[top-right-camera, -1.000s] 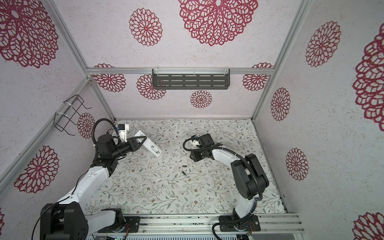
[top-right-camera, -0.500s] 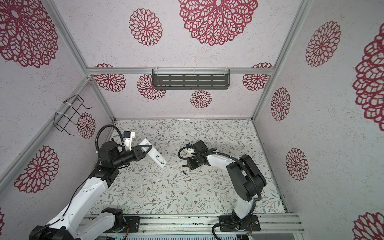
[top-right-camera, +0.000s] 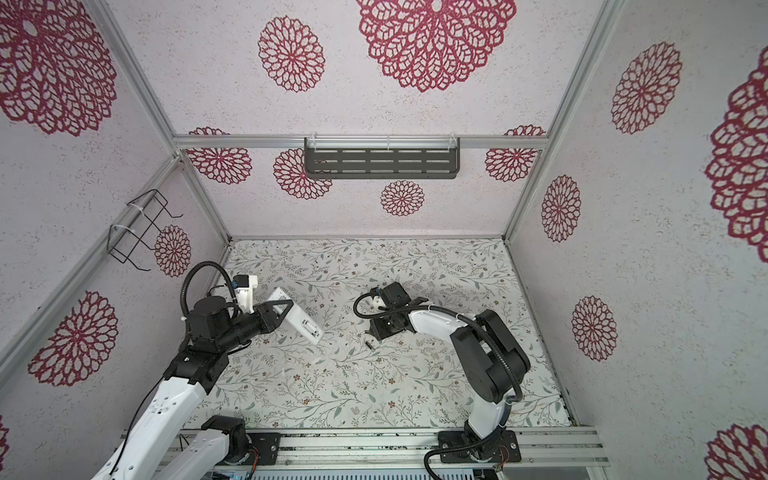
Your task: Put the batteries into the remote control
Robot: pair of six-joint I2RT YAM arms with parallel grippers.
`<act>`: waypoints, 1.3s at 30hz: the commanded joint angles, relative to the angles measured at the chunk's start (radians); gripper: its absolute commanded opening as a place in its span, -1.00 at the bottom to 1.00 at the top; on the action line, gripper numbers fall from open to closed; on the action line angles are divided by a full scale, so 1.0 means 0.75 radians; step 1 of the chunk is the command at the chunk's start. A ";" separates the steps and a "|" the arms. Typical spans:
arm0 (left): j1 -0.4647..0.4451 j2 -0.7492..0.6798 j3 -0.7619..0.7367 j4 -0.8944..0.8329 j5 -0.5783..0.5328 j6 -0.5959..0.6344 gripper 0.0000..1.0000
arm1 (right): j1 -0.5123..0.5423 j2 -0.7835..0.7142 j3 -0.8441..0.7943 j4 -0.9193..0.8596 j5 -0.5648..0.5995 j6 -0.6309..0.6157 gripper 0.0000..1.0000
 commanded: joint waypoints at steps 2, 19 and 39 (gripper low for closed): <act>-0.004 -0.033 -0.029 0.011 -0.009 -0.023 -0.80 | 0.036 -0.062 -0.004 -0.050 0.036 0.014 -0.10; -0.003 -0.034 -0.043 0.048 0.017 -0.038 -0.80 | 0.181 -0.071 -0.050 -0.100 0.169 -0.065 -0.12; -0.002 -0.028 -0.043 0.058 0.013 -0.034 -0.80 | 0.265 -0.020 -0.002 -0.157 0.253 -0.119 -0.30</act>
